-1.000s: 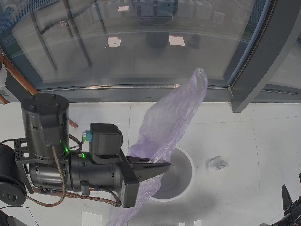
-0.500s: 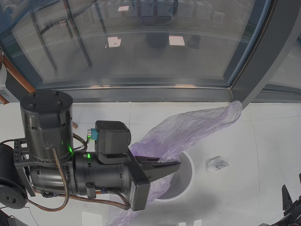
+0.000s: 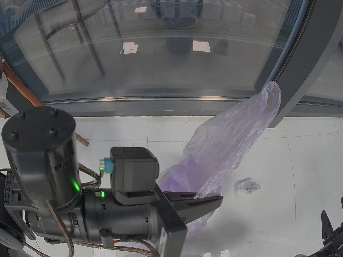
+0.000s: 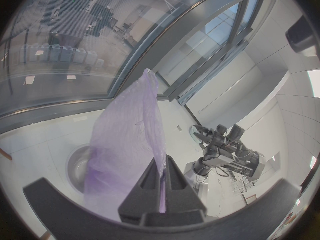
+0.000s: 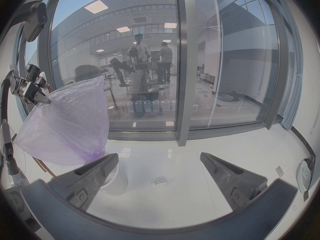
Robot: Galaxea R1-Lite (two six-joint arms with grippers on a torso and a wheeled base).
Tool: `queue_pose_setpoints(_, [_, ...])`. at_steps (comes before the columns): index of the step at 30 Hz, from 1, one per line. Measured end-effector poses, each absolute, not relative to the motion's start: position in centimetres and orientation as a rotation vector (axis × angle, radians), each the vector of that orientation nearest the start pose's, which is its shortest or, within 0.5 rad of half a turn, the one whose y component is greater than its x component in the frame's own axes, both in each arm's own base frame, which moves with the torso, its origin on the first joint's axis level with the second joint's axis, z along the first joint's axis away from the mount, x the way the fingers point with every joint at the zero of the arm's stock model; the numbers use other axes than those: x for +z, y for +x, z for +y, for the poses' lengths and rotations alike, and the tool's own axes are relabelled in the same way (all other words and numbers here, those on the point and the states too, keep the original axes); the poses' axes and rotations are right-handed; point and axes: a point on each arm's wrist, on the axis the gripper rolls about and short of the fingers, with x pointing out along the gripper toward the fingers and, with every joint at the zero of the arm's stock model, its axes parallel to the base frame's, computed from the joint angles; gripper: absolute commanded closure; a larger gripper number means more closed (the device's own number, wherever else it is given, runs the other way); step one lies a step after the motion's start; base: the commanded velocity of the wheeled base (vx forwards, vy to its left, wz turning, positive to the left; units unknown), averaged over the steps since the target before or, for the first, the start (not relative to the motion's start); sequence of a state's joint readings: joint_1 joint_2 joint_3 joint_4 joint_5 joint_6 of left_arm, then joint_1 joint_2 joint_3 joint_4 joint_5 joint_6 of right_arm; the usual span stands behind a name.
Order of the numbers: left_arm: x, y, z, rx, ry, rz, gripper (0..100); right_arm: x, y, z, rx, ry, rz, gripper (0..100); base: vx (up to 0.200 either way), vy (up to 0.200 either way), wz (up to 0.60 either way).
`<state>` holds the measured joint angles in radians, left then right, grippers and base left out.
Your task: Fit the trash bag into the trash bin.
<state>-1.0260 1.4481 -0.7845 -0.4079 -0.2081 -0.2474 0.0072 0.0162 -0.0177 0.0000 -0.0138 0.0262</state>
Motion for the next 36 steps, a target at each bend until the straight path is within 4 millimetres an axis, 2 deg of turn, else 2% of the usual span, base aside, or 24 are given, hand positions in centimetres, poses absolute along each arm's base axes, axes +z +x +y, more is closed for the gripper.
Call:
queue_pose_setpoints(6, [21.1, 12.4, -21.0, -1.167, -0.083, 0.436, 100, 8.1, -2.3, 0.0, -0.008, 0.026, -0.001, 0, 0.000, 0.000, 0.00])
queue_pose_setpoints(11, [20.1, 13.4, -21.0, -1.124, -0.067, 0.463, 100, 8.1, -2.3, 0.0, -0.008, 0.027, -0.001, 0, 0.000, 0.000, 0.00])
queue_pose_setpoints(15, [19.4, 14.6, -21.4, -1.092, -0.068, 0.466, 100, 8.1, -2.3, 0.0, -0.009, 0.027, -0.001, 0, 0.000, 0.000, 0.00])
queue_pose_setpoints(26, [17.7, 18.8, -22.5, -1.021, -0.133, 0.338, 100, 8.1, -2.3, 0.0, -0.010, 0.019, -0.001, 0, 0.000, 0.000, 0.00])
queue_pose_setpoints(33, [14.9, 19.1, -22.1, -0.967, -0.101, 0.425, 100, 8.1, -2.3, 0.0, -0.011, 0.019, -0.009, 0, 0.000, 0.000, 0.00])
queue_pose_setpoints(36, [14.4, 19.0, -22.1, -0.945, -0.096, 0.440, 100, 8.5, -2.3, 0.0, -0.002, 0.026, -0.029, 0, 0.000, 0.000, 0.00])
